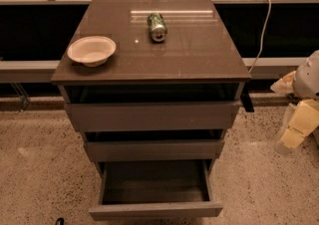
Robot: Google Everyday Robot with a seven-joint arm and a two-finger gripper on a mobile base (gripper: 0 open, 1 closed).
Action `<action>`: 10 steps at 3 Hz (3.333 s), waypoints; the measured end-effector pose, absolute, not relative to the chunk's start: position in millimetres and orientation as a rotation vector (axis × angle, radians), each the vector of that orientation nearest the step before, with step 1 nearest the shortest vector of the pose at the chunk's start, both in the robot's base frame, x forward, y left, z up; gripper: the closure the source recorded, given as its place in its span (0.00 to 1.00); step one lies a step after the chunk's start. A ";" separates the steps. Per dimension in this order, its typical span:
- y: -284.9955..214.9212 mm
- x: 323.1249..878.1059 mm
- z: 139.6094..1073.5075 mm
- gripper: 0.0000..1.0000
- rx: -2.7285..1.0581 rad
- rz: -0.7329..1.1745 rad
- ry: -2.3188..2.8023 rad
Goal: Close bottom drawer
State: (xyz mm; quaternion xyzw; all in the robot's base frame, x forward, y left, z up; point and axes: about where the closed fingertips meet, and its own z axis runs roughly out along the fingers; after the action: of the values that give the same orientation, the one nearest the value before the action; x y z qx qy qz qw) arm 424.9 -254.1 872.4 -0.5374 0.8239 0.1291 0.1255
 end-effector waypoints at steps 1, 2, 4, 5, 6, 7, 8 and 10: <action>-241.1 431.3 821.4 0.00 -1.584 0.571 2.410; -216.4 423.0 729.8 0.00 -1.493 0.913 2.387; -206.6 404.8 622.4 0.00 -1.161 1.095 2.195; -209.9 403.7 617.0 0.00 -1.141 1.093 2.179; -204.9 412.5 600.3 0.00 -1.113 1.136 2.167; -186.1 428.7 538.9 0.00 -1.057 1.225 2.070; -167.1 426.9 470.5 0.00 -0.994 1.261 1.991; -157.7 424.8 423.1 0.00 -0.951 1.276 1.937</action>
Offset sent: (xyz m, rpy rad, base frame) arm -0.0070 0.0582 -0.2891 0.5550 0.3803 -0.1120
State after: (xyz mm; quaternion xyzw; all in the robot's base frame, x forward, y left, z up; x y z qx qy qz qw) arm 424.8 -157.7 423.1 -0.3606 0.7341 0.4834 0.3121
